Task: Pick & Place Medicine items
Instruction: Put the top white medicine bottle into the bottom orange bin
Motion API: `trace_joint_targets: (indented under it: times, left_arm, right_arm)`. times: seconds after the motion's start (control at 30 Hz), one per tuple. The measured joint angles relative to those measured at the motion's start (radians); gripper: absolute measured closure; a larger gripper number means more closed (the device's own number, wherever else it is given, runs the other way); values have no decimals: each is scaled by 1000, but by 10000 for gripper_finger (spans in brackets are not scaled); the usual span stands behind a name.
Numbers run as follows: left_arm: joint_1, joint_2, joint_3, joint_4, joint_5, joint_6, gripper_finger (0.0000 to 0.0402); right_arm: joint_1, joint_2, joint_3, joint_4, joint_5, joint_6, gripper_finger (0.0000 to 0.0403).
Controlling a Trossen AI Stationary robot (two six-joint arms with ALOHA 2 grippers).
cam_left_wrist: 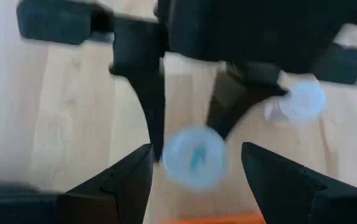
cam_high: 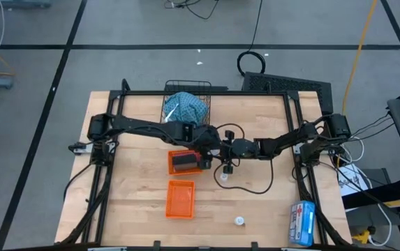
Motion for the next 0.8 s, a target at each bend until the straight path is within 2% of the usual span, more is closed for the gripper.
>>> trace_joint_targets:
  times: [0.4, 0.5, 0.67, 0.8]
  left_arm:
    - [6, 7, 0, 15, -14, -9, 158]
    - [6, 7, 0, 14, -14, -2, 184]
    - [5, 7, 0, 15, -12, 6, 260]
    - [6, 7, 0, 15, -14, 15, 266]
  right_arm:
    - [4, 0, 0, 4, 0, 0, 267]
    - [4, 0, 0, 2, -1, 0, 267]
    - [3, 0, 0, 2, -1, 3, 265]
    - [3, 0, 0, 4, 1, 4, 252]
